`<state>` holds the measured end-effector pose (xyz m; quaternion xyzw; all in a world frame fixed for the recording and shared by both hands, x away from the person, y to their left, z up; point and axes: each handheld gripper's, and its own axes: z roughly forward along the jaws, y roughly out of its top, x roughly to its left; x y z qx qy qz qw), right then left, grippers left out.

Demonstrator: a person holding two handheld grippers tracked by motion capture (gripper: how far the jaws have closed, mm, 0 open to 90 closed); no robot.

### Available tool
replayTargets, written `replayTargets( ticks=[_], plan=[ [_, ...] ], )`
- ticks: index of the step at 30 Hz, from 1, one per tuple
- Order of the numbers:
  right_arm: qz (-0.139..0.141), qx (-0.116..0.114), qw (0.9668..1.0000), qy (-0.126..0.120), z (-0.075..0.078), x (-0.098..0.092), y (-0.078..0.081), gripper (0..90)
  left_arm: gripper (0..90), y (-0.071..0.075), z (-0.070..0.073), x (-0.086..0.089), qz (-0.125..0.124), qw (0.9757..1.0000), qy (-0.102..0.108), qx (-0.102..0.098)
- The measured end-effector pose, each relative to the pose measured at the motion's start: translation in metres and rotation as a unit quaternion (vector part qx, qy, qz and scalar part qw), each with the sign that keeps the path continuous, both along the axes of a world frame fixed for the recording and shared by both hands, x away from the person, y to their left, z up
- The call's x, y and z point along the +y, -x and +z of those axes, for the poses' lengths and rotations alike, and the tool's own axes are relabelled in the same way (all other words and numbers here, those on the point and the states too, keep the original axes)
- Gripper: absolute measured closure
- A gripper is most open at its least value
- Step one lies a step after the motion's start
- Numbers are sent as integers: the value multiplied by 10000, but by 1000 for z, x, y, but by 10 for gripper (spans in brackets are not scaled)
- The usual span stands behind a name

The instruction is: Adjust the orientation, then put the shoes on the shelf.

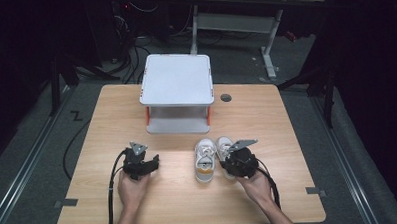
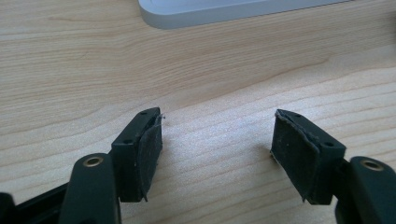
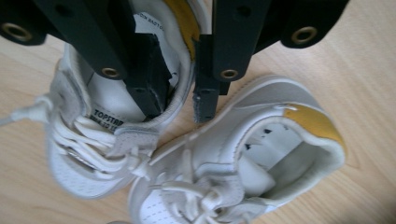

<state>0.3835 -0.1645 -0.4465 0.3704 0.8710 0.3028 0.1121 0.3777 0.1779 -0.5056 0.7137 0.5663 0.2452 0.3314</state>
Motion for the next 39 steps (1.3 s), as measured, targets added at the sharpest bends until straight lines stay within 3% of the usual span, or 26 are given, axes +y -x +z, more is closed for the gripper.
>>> replayTargets(
  ticks=[3, 10, 17, 24, 28, 31, 35, 39],
  plan=[
    [43, 25, 10000, 17, 0, 2, 1, 723, 336, 0, 0, 0, 2, 10000, -7, 1],
    [68, 213, 9995, -238, 1, 4, -1, 655, 336, 0, 0, 0, 3, 10000, -14, 2],
    [70, 199, 9987, -456, 2, 5, -1, 533, 336, 0, 0, 0, -3, 10000, -36, -7],
    [29, 94, 9974, -708, 11, -7, 6, 529, 336, 0, 0, -1, 4, 10000, -44, -6],
    [-26, -127, 9946, -1028, 17, -21, 10, 534, 336, 0, 0, -1, 16, 10000, -47, -4],
    [-175, -479, 9903, -1295, 17, -38, 10, 495, 336, 0, 0, -1, 18, 10000, -53, 3],
    [-595, -766, 9841, -1485, 11, -63, 4, 431, 336, 0, 0, -2, 24, 10000, -62, 9],
    [-1183, -908, 9790, -1391, -4, -90, -6, 412, 336, 0, 0, -2, 25, 10000, -70, 5]
  ],
)
